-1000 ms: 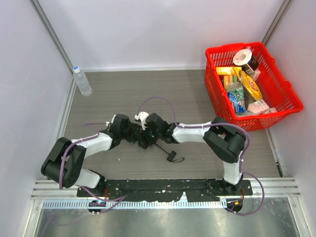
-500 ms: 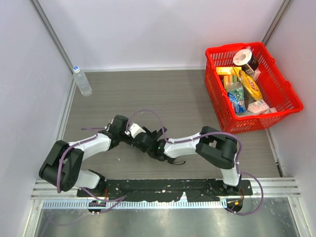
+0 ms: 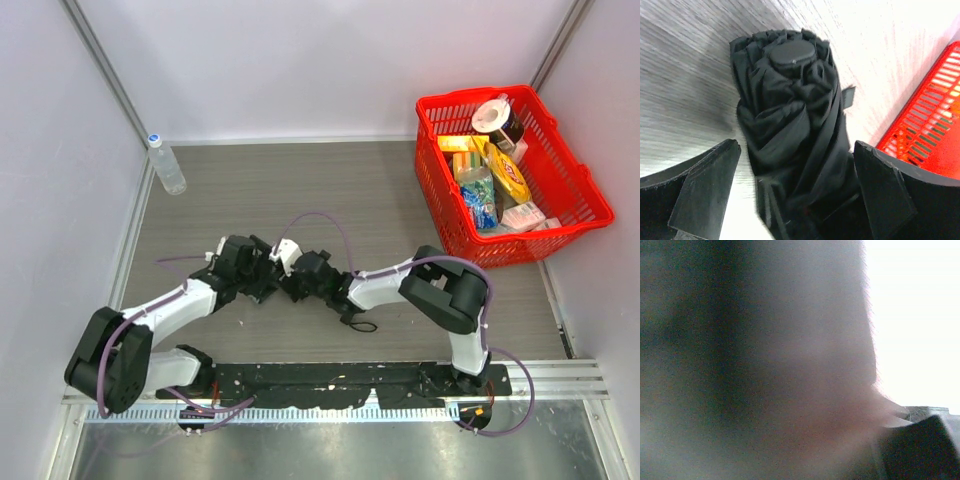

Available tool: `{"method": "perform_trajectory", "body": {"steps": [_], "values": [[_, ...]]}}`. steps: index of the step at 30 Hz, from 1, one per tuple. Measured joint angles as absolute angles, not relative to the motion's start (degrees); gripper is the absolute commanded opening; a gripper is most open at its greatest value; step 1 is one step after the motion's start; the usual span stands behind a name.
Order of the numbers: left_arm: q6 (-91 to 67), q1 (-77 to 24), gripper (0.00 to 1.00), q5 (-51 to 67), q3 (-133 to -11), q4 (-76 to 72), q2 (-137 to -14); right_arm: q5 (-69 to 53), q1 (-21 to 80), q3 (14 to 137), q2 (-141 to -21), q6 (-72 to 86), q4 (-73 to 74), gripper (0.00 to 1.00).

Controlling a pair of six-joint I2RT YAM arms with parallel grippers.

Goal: Put away the umbrella

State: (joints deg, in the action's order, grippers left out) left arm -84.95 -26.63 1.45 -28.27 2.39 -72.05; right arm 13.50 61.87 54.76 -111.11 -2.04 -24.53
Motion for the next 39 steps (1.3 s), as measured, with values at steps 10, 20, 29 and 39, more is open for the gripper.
{"method": "perform_trajectory", "body": {"steps": [10, 20, 29, 39], "values": [[-76.05, -26.57, 1.0, -1.34, -28.23, 6.63, -68.58, -17.19, 50.81, 53.56, -111.68, 5.69, -28.95, 0.01], [-70.59, -26.57, 0.99, -3.73, -26.48, 1.85, -69.89, -41.43, 45.56, 59.22, -118.45, 21.58, -29.93, 0.01], [-70.28, -26.61, 0.43, -4.34, -24.47, -6.0, -72.88, -51.81, 42.37, 61.23, -124.11, 37.54, -35.97, 0.01], [-73.45, -26.61, 0.0, -2.42, -23.66, -10.74, -73.78, -54.24, 41.6, 61.34, -125.38, 43.7, -36.77, 0.46]]}}
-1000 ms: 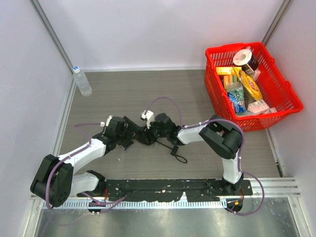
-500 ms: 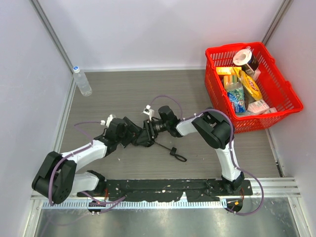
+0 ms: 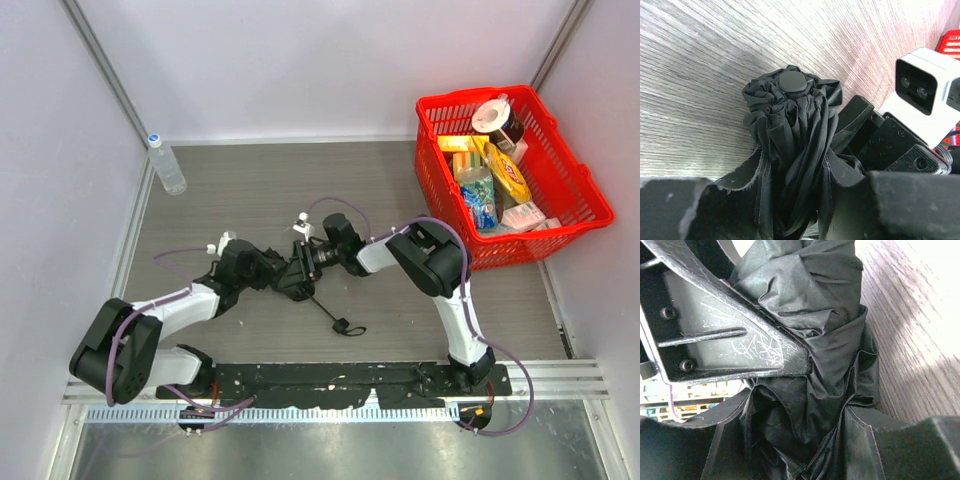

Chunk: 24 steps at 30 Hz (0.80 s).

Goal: Put away the umbrella

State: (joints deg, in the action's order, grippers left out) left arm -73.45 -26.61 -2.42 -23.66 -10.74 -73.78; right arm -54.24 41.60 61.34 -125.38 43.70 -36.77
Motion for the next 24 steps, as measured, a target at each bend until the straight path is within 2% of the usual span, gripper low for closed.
{"method": "perform_trajectory", "body": {"steps": [1, 3, 7, 14, 19, 23, 24], "values": [[-73.45, -26.61, 0.0, -2.39, -23.62, -10.63, -73.65, -54.08, 41.6, 61.78, -125.05, 42.65, -34.87, 0.55], [-73.52, -26.61, 0.0, -2.26, -23.55, -10.48, -73.45, -52.62, 41.71, 62.72, -123.59, 39.51, -29.71, 0.64], [-73.91, -26.61, 0.0, -1.91, -23.53, -9.96, -73.3, -46.96, 42.59, 62.94, -119.13, 33.56, -21.1, 0.75], [-77.6, -26.57, 0.0, -1.04, -24.97, -8.1, -76.75, -28.1, 47.59, 62.98, -110.76, 19.59, -7.62, 0.77], [-80.82, -26.5, 0.0, 0.08, -27.05, -6.02, -78.94, -14.79, 52.86, 63.75, -109.65, 11.64, -3.77, 0.77], [-83.0, -26.5, 0.0, 0.38, -28.8, -3.25, -79.83, -3.18, 57.17, 64.03, -109.54, 6.92, -2.55, 0.74], [-83.61, -26.52, 0.0, 0.62, -29.08, -2.81, -80.03, 0.25, 58.33, 64.07, -109.62, 5.87, -2.17, 0.69]]}}
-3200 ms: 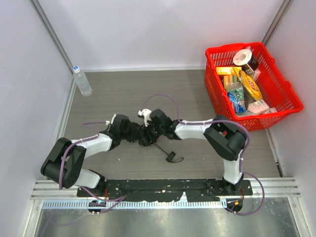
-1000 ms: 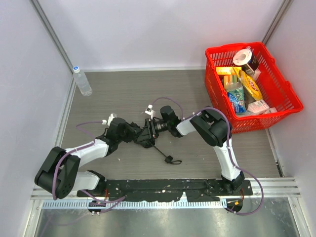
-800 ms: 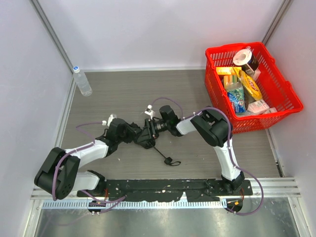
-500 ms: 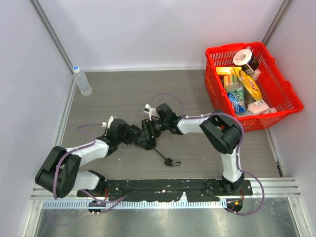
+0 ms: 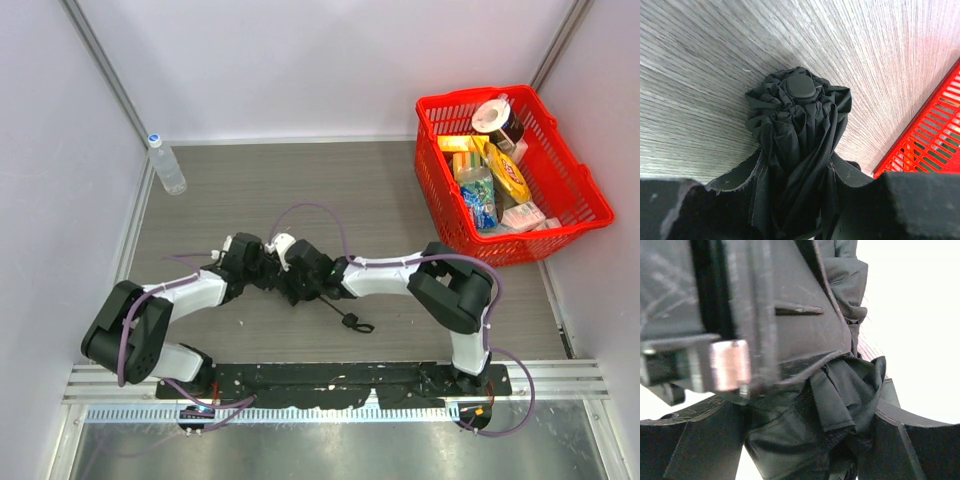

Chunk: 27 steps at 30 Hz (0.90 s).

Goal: Put away the umbrella

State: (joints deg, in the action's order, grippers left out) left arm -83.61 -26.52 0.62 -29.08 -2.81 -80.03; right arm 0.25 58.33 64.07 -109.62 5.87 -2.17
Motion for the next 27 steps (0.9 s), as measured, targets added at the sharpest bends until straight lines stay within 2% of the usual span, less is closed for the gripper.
{"method": "perform_trajectory", "body": {"steps": [1, 3, 4, 6, 7, 8, 9, 10, 12, 14, 15, 16, 17, 21, 22, 27], "values": [[-84.09, -26.63, 0.0, 0.89, -29.41, -2.24, -80.27, 3.84, 59.55, 64.1, -109.8, 4.8, -1.87, 0.66], [-85.08, -26.79, 0.0, 1.19, -30.26, -0.78, -80.6, 10.17, 61.63, 64.36, -110.17, 3.16, -1.67, 0.44], [-85.32, -26.79, 0.0, 1.28, -30.65, 0.03, -80.71, 13.04, 62.33, 64.53, -110.32, 2.46, -1.63, 0.23], [-85.8, -26.79, 0.0, 1.34, -31.14, 0.82, -80.95, 15.97, 62.87, 64.9, -110.72, 1.48, -1.39, 0.11], [-85.93, -26.76, 0.0, 1.34, -31.29, 0.91, -81.08, 16.67, 63.05, 65.23, -111.0, 1.17, -1.04, 0.01], [-86.06, -26.72, 0.0, 1.48, -31.33, 0.89, -81.17, 17.12, 63.2, 65.41, -111.11, 1.08, -0.89, 0.01], [-86.43, -26.59, 0.05, 1.56, -31.27, 0.8, -81.14, 17.5, 63.29, 65.54, -111.28, 1.04, -0.89, 0.01], [-86.65, -26.55, 0.14, 1.58, -31.18, 0.56, -81.17, 17.54, 63.29, 65.6, -111.37, 0.97, -0.91, 0.01], [-86.83, -26.5, 0.4, 1.58, -30.89, 0.03, -81.14, 17.3, 63.22, 65.56, -111.37, 0.64, -1.08, 0.01], [-86.74, -26.5, 0.56, 1.32, -30.68, -0.36, -81.08, 16.53, 62.83, 64.99, -111.26, 0.25, -2.02, 0.01], [-86.72, -26.52, 0.6, 1.06, -30.55, -0.54, -81.01, 15.68, 62.26, 64.4, -111.02, 0.01, -2.92, 0.01], [-86.94, -26.63, 0.72, 0.67, -30.39, -0.64, -81.01, 13.98, 61.58, 63.42, -110.8, -0.08, -4.49, 0.01], [-86.65, -26.65, 0.8, 0.49, -30.41, -0.73, -80.71, 11.7, 60.73, 62.48, -110.52, -0.14, -6.15, 0.01], [-84.36, -27.53, 0.84, -1.19, -30.81, -0.4, -79.0, 0.67, 56.49, 59.0, -109.82, 1.04, -12.4, 0.01], [-83.64, -27.77, 0.89, -1.8, -30.81, -0.34, -78.78, -1.72, 55.64, 58.57, -109.71, 1.23, -13.32, 0.01], [-81.38, -28.1, 0.92, -2.44, -31.16, -0.3, -79.09, -15.05, 50.87, 56.31, -109.69, 5.13, -18.52, 0.01]]}}
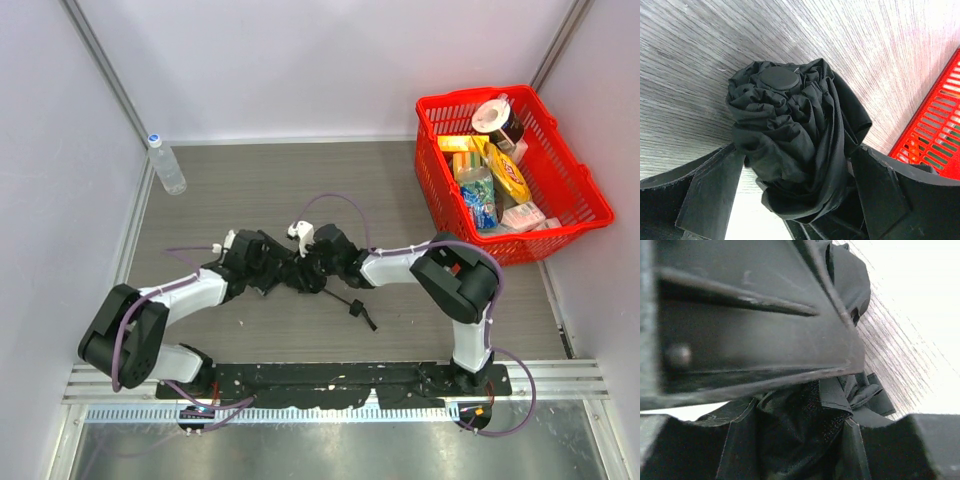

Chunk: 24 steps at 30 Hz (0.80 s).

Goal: Put away the umbrella

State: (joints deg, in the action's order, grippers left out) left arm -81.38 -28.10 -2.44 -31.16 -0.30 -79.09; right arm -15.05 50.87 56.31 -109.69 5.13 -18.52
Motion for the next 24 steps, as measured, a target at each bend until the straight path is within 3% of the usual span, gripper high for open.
{"method": "perform_trajectory", "body": {"steps": [6, 13, 17, 21, 23, 24], "values": [[-80.05, -28.34, 0.9, -2.87, -32.23, -0.51, -81.34, -27.07, 47.0, 55.05, -111.07, 11.16, -22.83, 0.01], [-78.41, -28.51, 0.67, -3.14, -32.88, -1.8, -83.22, -30.72, 45.47, 54.74, -111.37, 15.14, -23.62, 0.01], [-77.45, -28.51, 0.45, -3.01, -32.12, -3.44, -83.5, -30.79, 45.36, 54.72, -111.37, 15.66, -23.49, 0.01], [-78.43, -28.49, 0.11, -2.26, -31.05, -6.59, -83.07, -29.87, 45.78, 55.16, -110.89, 15.0, -21.5, 0.01], [-79.96, -28.49, 0.01, -1.72, -30.09, -7.86, -82.26, -27.81, 46.68, 56.23, -110.13, 13.93, -17.93, 0.12], [-80.58, -28.49, 0.0, -1.65, -29.34, -8.21, -81.47, -26.44, 47.31, 56.77, -109.65, 13.47, -15.97, 0.33]]}}
